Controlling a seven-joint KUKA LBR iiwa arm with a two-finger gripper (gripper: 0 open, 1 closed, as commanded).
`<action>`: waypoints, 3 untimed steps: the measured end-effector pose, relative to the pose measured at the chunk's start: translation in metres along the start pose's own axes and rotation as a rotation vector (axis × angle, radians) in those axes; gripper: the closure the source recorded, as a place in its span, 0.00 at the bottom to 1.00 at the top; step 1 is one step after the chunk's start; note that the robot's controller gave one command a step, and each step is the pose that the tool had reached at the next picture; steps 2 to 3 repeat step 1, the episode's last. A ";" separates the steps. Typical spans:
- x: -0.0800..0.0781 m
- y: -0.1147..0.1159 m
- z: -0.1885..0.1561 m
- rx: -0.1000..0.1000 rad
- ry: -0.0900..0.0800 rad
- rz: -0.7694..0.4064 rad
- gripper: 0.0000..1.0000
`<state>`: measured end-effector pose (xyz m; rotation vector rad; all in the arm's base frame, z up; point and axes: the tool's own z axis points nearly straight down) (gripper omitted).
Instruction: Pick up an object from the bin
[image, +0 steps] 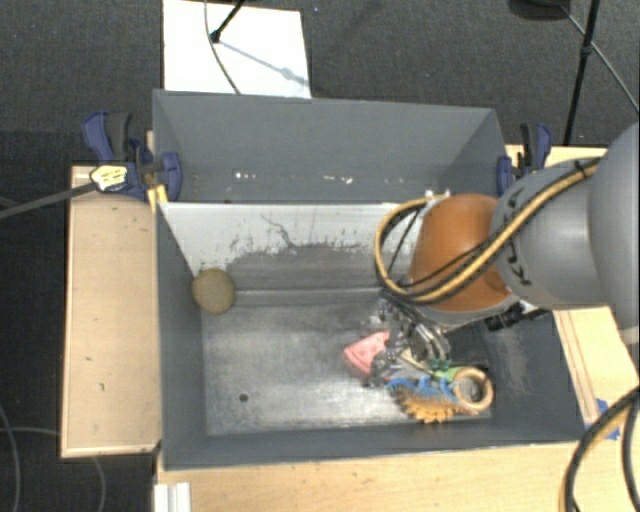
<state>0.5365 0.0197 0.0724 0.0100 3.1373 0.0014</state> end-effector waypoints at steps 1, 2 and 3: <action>-0.007 -0.014 -0.139 0.001 0.001 -0.053 1.00; -0.007 -0.014 -0.139 0.001 0.001 -0.053 1.00; -0.007 -0.014 -0.139 0.001 0.001 -0.053 1.00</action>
Offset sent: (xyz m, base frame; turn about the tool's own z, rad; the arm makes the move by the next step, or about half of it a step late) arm 0.0000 0.0000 0.0000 0.0000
